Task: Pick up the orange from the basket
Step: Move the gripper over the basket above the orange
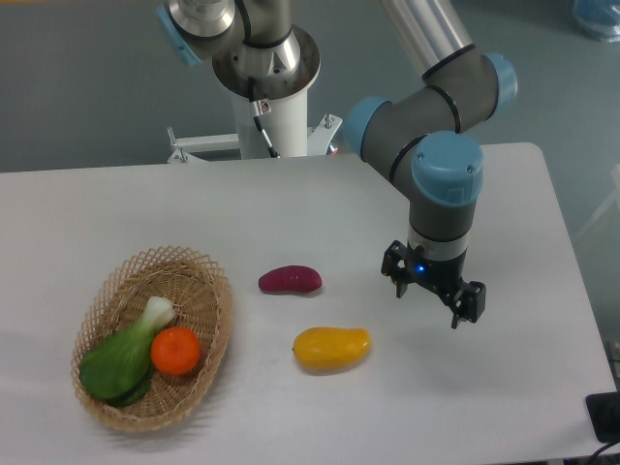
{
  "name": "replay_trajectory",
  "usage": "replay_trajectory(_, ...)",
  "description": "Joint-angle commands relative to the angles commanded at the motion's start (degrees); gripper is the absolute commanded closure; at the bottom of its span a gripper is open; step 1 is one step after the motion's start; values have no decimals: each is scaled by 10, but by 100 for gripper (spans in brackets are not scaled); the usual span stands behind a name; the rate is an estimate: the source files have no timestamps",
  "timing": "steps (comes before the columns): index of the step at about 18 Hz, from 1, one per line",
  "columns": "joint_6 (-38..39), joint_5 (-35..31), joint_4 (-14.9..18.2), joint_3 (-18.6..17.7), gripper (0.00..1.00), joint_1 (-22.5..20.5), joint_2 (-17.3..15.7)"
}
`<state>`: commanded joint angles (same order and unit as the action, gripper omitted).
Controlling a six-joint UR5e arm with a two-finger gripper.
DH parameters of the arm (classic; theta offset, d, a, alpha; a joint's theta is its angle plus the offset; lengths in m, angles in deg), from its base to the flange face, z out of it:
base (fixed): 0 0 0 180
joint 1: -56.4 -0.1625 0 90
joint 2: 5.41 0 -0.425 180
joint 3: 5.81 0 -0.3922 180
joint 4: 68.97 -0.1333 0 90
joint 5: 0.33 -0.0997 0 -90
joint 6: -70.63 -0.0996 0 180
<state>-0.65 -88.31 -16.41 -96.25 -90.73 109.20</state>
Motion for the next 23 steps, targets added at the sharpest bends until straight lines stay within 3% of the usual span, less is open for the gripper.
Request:
replay_trajectory(7, 46, 5, 1, 5, 0, 6, -1)
replay_trajectory(10, 148, 19, 1, 4, 0, 30, 0)
replay_trajectory(18, 221, 41, -3, -13, 0, 114, -11)
replay_trajectory(20, 225, 41, -77, -18, 0, 147, -8)
replay_trajectory(23, 223, 40, -91, -19, 0, 190, -5)
